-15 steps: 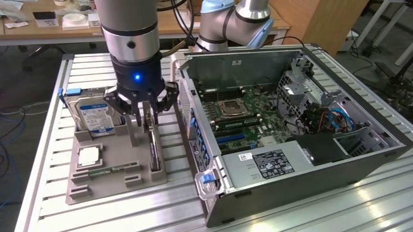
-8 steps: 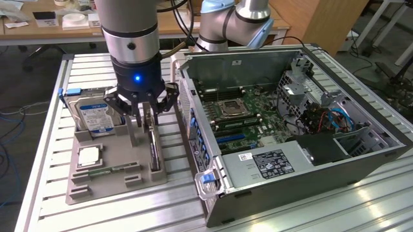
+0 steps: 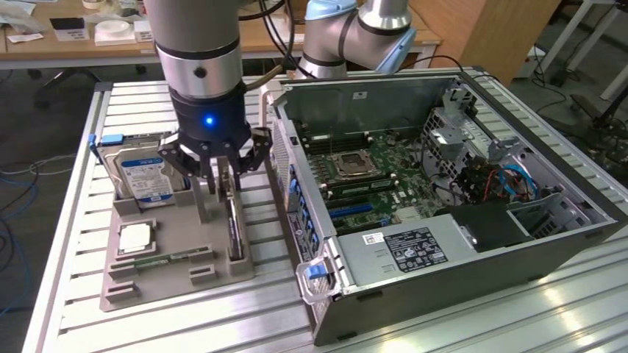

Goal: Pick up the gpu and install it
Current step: 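Pick up the gpu and move the gpu toward the slot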

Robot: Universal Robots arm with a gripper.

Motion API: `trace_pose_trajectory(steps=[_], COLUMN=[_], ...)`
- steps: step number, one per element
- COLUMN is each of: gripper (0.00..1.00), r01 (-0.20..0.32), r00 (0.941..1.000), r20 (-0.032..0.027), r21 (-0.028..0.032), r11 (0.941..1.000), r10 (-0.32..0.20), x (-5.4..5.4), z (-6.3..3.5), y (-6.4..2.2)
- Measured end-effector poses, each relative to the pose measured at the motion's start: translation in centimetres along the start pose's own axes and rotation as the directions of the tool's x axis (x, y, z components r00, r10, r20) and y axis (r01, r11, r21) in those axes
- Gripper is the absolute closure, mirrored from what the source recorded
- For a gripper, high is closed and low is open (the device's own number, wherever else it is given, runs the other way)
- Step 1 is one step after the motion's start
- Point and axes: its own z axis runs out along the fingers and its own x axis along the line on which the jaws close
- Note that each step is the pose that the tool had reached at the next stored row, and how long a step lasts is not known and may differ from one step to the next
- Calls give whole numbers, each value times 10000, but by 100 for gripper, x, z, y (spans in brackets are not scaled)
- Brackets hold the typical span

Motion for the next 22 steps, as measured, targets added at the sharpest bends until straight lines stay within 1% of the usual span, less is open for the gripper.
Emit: trace_pose_trajectory(steps=[10, 22], gripper=[58, 58], r01=[0, -2], r00=[10000, 10000], r20=[0, -11], r21=[0, -1], r11=[10000, 10000], r10=[0, 2], x=[6, -13], z=[138, 148], y=[-6, -35])
